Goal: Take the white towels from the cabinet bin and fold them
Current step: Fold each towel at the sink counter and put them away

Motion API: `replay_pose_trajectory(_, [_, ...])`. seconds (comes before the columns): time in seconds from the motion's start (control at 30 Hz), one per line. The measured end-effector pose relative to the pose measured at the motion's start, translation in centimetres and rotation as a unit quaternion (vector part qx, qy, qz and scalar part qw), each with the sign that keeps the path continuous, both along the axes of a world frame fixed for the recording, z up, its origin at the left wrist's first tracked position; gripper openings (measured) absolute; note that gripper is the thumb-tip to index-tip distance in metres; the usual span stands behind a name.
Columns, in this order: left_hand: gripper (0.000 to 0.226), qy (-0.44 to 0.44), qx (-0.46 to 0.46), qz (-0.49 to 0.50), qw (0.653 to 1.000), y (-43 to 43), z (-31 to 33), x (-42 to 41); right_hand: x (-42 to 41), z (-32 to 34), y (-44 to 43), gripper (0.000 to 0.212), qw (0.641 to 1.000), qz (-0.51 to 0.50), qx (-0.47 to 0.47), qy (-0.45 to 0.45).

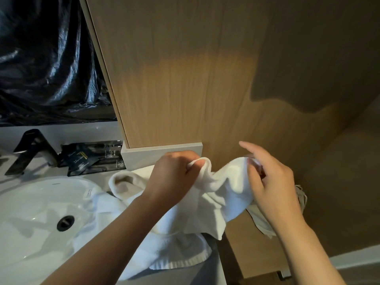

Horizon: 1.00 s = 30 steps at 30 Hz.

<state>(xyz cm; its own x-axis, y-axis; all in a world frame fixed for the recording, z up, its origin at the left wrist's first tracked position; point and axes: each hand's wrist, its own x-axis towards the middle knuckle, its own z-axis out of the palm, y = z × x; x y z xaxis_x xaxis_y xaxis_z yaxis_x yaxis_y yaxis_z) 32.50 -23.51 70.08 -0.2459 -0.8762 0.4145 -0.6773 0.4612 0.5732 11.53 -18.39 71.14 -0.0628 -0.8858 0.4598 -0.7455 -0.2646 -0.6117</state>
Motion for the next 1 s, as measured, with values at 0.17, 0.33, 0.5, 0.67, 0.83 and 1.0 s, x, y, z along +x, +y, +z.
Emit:
replay_pose_trajectory(0.17, [0.024, 0.028, 0.086, 0.066, 0.994, -1.2, -0.6, 1.2, -2.3, -1.8, -1.6, 0.031, 0.992, -0.105, 0.000, -0.066])
replay_pose_trajectory(0.33, [0.036, 0.010, 0.174, 0.049, 0.984, -1.7, -1.9, 1.8, -3.0, -3.6, -2.5, 0.027, 0.986, -0.160, 0.009, -0.054])
replay_pose_trajectory(0.5, [0.040, 0.029, 0.109, 0.029, 0.993, -0.5, -2.4, 1.6, -1.4, -2.5, -1.0, 0.023, 0.994, -0.108, -0.003, -0.028])
replay_pose_trajectory(0.67, [0.033, 0.107, 0.066, -0.024, 0.992, 0.6, -0.4, -0.9, 3.8, -2.5, -0.1, 0.040, 0.992, 0.018, 0.102, -0.077])
replay_pose_trajectory(0.83, [0.043, 0.051, 0.054, -0.078, 0.994, 1.3, 0.3, -0.2, 3.0, -3.0, -1.1, 0.033, 0.982, 0.085, 0.161, -0.057])
replay_pose_trajectory(1.0, [0.020, 0.038, 0.106, -0.094, 0.989, 1.8, 0.1, 1.9, 2.2, -2.4, -1.6, 0.015, 0.993, 0.073, 0.082, -0.047])
